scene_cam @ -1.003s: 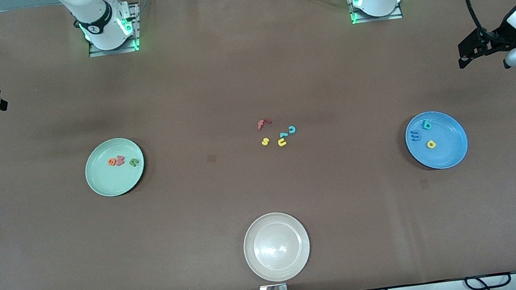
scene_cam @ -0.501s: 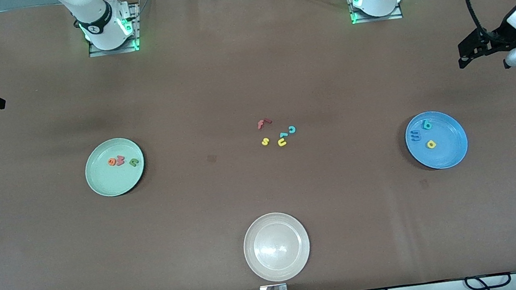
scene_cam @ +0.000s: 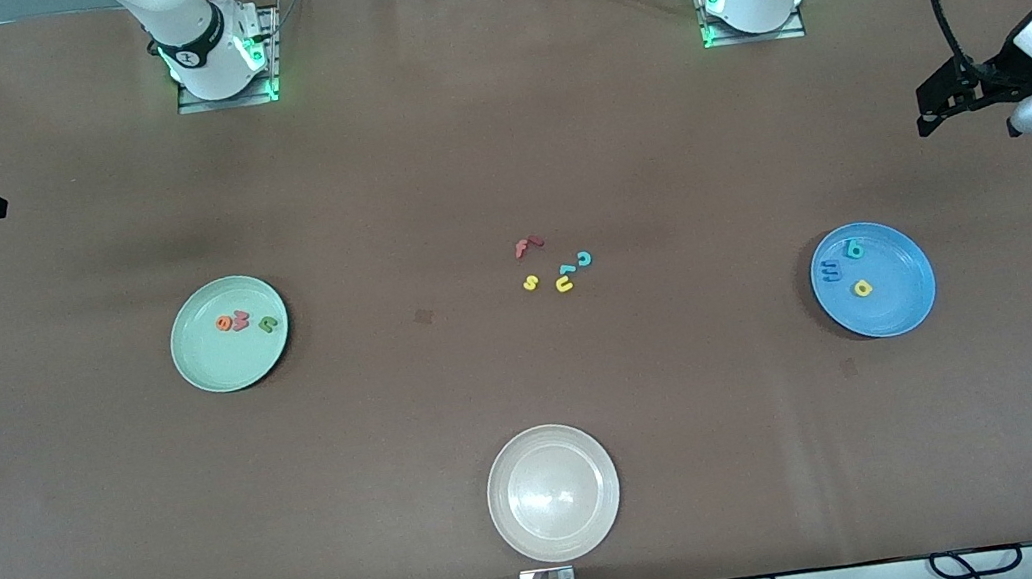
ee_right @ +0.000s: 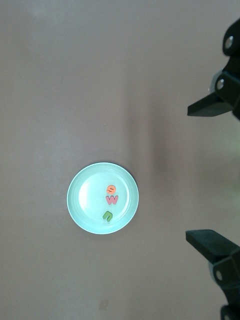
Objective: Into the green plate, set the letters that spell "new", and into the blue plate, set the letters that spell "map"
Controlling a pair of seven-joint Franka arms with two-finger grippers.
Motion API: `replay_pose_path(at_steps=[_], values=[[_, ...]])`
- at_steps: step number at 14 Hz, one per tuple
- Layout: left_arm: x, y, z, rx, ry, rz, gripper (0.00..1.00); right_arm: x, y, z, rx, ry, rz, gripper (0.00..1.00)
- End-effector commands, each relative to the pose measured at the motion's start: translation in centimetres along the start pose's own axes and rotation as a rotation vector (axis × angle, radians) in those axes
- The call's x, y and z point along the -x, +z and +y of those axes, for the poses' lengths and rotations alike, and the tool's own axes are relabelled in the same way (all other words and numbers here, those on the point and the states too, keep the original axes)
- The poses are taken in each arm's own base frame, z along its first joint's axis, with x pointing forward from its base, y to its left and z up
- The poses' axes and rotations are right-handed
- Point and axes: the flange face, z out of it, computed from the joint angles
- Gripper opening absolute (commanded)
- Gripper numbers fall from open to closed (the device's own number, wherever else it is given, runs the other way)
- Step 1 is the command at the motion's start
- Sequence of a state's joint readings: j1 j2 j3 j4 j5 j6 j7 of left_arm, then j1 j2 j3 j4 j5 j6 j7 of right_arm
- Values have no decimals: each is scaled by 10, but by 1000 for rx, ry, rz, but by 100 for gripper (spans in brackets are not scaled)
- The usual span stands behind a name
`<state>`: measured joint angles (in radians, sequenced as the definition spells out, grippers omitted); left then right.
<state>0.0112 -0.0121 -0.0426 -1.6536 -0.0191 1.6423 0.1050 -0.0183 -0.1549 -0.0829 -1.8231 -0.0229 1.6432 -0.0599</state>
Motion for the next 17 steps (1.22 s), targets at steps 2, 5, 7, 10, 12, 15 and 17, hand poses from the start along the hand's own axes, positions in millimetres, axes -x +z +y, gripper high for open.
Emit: replay_pose_path(at_steps=[2,5,7,10,12,15,17], values=[[3,-7,3,0,-1,2,100,7,-1,7,15,-1,4,100],[3,-7,9,0,8,2,100,5,1,5,17,-3,5,100],[3,-8,10,-2,11,3,100,4,0,5,17,-6,16,100],[3,-8,11,-2,13,3,100,5,0,4,16,-6,16,100],[3,-8,11,-2,13,3,100,5,-1,5,16,-4,15,100],[3,-8,11,-2,13,3,100,6,-1,6,15,-3,13,100],[3,-7,11,-2,13,2,100,6,-1,6,15,-3,15,100]])
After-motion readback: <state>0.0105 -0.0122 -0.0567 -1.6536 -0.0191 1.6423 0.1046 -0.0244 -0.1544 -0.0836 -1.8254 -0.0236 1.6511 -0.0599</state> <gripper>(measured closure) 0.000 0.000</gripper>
